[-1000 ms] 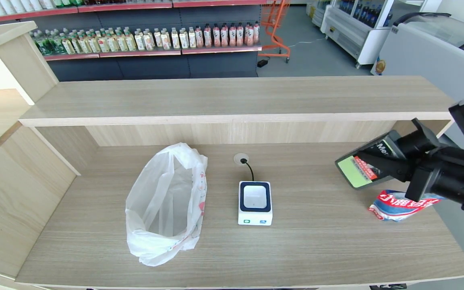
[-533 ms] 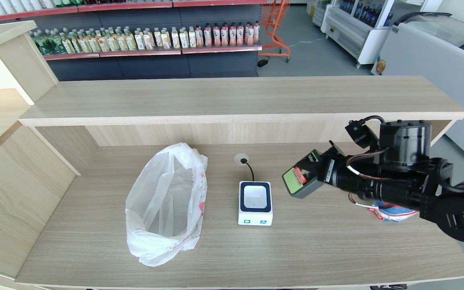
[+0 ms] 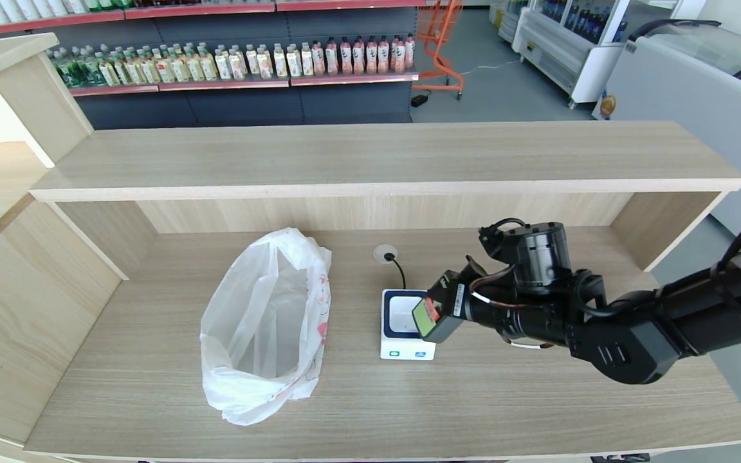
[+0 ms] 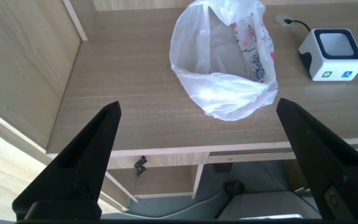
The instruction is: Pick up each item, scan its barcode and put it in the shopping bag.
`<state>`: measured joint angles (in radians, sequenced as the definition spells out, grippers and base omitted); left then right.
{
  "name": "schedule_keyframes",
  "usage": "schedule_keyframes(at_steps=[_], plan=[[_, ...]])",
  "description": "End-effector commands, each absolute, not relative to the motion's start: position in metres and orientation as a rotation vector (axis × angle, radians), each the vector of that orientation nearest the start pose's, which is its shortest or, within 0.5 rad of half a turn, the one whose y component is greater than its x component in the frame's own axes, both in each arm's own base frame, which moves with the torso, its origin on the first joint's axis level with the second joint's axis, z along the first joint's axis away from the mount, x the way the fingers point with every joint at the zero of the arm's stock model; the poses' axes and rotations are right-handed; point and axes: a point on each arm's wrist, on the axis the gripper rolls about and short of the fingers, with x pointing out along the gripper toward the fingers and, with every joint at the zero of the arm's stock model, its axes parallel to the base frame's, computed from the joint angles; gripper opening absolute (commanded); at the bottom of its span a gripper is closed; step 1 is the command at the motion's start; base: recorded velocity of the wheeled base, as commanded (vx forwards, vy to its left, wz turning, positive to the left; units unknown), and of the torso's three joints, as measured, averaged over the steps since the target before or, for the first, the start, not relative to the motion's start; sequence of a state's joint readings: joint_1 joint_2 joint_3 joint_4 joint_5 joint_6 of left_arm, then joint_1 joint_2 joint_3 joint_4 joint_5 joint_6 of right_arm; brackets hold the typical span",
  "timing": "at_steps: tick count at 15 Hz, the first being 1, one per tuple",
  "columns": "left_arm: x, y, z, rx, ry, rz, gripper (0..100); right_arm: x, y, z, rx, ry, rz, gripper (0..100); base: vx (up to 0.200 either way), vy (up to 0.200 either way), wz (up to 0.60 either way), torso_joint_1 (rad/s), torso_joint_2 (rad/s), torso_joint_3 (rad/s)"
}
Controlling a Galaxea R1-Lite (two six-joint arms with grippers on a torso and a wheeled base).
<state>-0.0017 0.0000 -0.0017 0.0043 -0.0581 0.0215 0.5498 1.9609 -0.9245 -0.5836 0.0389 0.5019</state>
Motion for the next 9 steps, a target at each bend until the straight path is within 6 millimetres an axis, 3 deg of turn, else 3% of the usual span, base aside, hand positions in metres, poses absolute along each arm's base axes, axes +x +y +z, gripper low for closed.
schedule_keyframes(at_steps=[1, 9], plan=[[-0.023, -0.001, 0.075, 0.021, 0.002, -0.06, 100, 0.31, 0.194, 0.11, 0.354, 0.601, 0.452, 0, 0.0, 0.0, 0.0, 0.0, 0.0, 0.0], [-0.023, -0.001, 0.075, 0.021, 0.002, -0.06, 100, 0.327, 0.212, 0.099, 0.353, 0.579, 0.458, 0, 0.0, 0.0, 0.0, 0.0, 0.0, 0.0]])
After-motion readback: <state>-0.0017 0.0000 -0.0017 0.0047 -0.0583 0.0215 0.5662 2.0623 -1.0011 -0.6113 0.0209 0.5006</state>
